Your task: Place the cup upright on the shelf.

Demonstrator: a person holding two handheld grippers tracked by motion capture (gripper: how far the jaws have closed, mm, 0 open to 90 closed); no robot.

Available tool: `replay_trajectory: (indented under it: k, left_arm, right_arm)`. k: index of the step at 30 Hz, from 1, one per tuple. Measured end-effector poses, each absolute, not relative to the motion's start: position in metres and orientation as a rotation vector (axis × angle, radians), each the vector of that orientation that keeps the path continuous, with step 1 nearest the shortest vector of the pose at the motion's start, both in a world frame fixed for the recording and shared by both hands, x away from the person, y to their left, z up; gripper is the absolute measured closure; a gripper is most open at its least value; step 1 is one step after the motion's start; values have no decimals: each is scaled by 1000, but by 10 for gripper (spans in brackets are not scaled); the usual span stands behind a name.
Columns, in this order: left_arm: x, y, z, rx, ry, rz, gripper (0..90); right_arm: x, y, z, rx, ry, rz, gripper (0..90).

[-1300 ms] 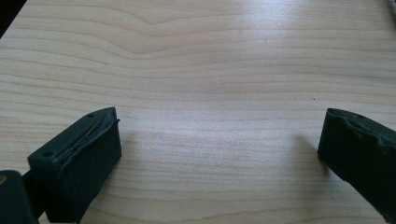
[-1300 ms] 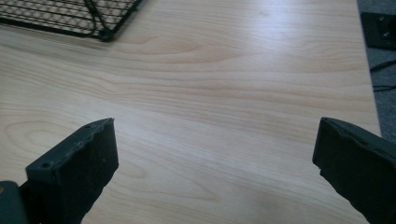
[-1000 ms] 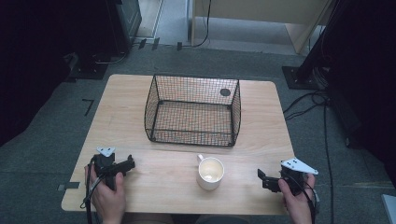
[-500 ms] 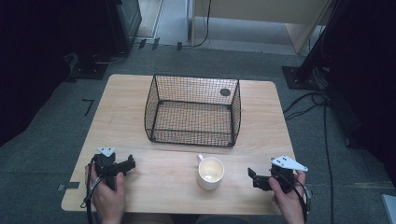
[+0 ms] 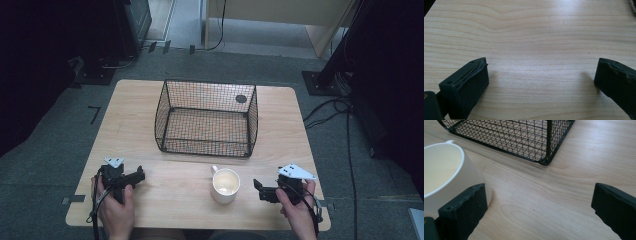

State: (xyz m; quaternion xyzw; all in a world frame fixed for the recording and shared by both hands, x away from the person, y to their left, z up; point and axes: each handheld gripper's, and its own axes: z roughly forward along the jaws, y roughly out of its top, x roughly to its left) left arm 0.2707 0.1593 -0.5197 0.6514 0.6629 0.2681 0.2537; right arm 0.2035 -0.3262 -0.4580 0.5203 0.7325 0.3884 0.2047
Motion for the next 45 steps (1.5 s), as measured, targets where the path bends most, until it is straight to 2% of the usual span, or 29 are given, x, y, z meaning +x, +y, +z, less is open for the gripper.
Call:
replay_trajectory:
  k: [27,45]
  left_arm:
    - [271,159,-520,1771,1797,725,0]
    - [271,159,-520,1772,1798,724,0]
  right_arm:
    - [210,-280,-445,1362,2119,1163,0]
    - [209,-243,-451,1307,2211,1197,0]
